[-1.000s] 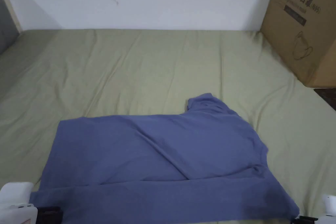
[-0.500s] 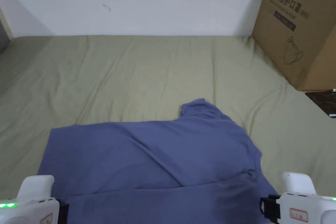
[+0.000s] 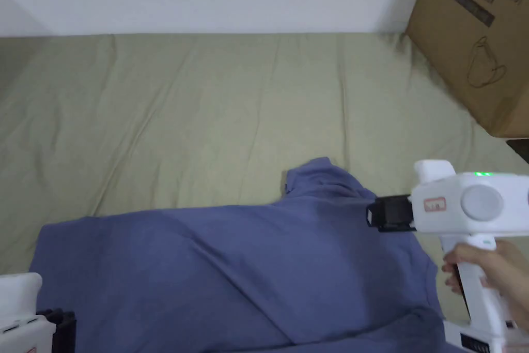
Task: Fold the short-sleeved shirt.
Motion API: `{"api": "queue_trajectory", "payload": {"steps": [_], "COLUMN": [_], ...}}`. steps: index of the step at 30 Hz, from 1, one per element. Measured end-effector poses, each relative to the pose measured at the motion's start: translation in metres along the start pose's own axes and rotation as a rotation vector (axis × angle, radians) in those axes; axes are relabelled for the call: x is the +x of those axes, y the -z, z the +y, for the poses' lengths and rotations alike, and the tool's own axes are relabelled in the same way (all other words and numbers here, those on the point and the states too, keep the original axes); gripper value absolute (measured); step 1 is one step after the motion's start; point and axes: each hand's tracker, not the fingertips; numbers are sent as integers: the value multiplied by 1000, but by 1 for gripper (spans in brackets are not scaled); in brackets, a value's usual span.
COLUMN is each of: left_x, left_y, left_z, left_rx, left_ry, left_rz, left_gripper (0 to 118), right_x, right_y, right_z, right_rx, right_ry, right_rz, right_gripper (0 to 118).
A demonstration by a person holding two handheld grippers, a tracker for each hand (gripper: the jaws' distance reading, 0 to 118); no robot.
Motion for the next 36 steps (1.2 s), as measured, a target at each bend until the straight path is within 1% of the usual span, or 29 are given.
{"api": "queue_trajectory", "payload": {"steps": [2,4,6,7,8,9,10,11,12,13,14,15,16,20,21,22,23,24,27,28,29,31,32,33,35,36], "left_x": [0,0,-1,-2,-4,-5,-6,-5,-5,-5,-4,-4,-5,-14,-17,-20,-28,-34,-58,-65,-70,-73,-72,-72,-75,-76], "left_y": [12,23,33,35,38,40,42,42,44,46,48,47,47,41,41,40,41,45,73,86,104,133,146,158,179,186], "left_z": [7,12,16,17,17,17,17,16,15,15,14,14,15,29,34,40,48,57,91,101,112,131,139,145,154,155], "left_rx": [-19,-46,-58,-61,-63,-68,-74,-78,-84,-91,-96,-95,-95,-72,-60,-45,-17,1,6,-9,-44,-108,-150,-153,-179,-226], "left_ry": [5,25,35,31,24,16,11,8,8,10,13,11,6,-6,-5,-4,-15,-38,-145,-170,-175,-144,-111,-83,-106,-159], "left_rz": [6,17,19,22,23,20,15,12,10,8,10,14,18,14,37,54,90,95,85,83,99,115,109,77,53,74], "left_gripper": [0,0,0,0,0,0,0,0,0,0,0,0,0,0,4,15,29,49,95,105,111,110,110,110,109,107], "right_x": [4,10,12,12,11,9,5,2,-4,-9,-15,-18,-20,-15,-12,-11,-10,-8,-9,-8,-9,-8,-8,-9,-9,-9], "right_y": [35,70,95,104,112,115,113,108,102,98,95,92,91,89,90,89,87,86,88,89,91,93,93,94,95,96], "right_z": [31,52,61,62,62,57,57,60,63,62,62,62,63,63,63,63,63,63,60,59,59,58,58,58,58,58], "right_rx": [-21,-90,-142,-166,-191,-218,-193,-199,-197,-192,-191,-177,-181,-184,-180,-178,-177,-176,-176,-177,-178,-180,-180,-182,-184,-185], "right_ry": [35,84,86,64,30,16,6,0,-27,-91,-147,-166,-143,-66,-59,-55,-52,-51,-50,-45,-37,-31,-29,-32,-36,-35], "right_rz": [-2,-21,-55,-57,-71,-81,-82,-92,-93,-125,-142,-150,-148,-131,-123,-119,-114,-110,-104,-103,-101,-99,-98,-98,-98,-99], "right_gripper": [96,96,93,88,86,85,78,75,72,68,49,16,6,5,5,5,5,5,5,5,5,5,5,5,5,5]}}
